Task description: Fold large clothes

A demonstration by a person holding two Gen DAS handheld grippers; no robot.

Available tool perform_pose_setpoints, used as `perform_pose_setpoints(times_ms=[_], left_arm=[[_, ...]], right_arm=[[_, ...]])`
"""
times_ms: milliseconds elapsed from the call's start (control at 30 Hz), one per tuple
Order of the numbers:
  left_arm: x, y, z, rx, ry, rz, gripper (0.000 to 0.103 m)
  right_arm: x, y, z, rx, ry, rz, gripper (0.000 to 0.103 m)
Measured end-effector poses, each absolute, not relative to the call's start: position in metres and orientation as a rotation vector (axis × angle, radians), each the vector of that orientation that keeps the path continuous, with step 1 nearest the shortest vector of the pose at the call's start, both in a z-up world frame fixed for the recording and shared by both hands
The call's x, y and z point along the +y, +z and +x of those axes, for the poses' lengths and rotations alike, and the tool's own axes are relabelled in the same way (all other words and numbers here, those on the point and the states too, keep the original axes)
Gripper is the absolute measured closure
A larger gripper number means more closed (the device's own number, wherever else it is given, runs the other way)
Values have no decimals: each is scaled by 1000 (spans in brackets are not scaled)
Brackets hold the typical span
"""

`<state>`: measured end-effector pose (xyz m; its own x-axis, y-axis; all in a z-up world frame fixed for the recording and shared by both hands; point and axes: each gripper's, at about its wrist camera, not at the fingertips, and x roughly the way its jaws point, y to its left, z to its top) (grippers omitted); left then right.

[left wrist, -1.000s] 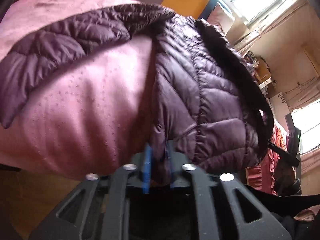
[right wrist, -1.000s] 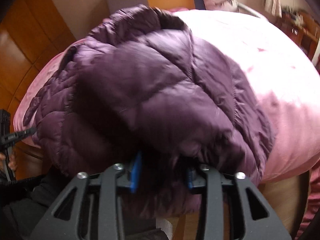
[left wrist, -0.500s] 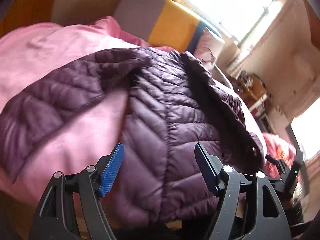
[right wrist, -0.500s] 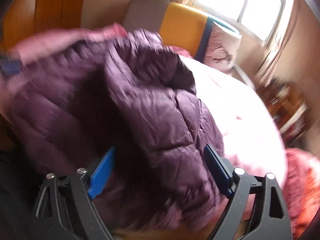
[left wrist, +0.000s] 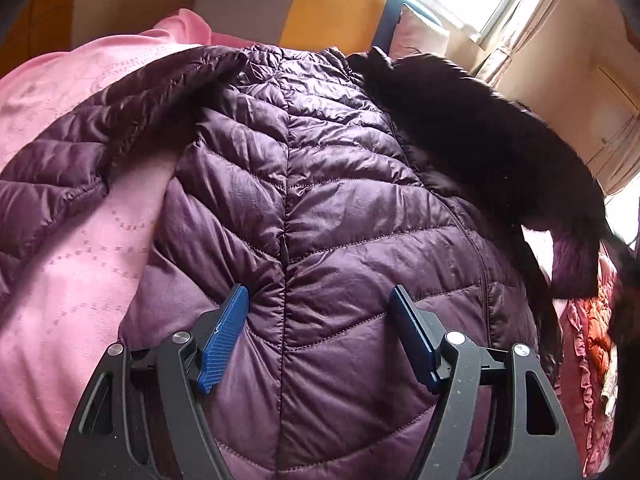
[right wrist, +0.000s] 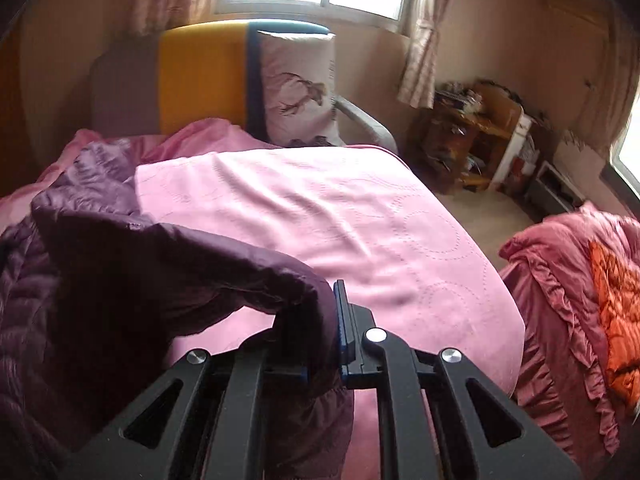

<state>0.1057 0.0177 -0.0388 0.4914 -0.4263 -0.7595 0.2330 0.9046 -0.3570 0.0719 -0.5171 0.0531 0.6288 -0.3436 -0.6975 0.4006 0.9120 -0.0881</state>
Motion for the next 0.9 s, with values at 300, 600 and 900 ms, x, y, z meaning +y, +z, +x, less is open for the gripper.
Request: perform_pose_setpoints(times_ms=[300,600,900], left_arm=[[43,-30,92,971,-423,-311,32],[159,-9,56,909,-40,-427,27],[290,-21,21,859,378,-718,25]], right_arm=[[-639,60,125,776,-899,92,21],[-608,122,106,519,-1093,-235,3],[-466,99,108,650,-385,-31,2]])
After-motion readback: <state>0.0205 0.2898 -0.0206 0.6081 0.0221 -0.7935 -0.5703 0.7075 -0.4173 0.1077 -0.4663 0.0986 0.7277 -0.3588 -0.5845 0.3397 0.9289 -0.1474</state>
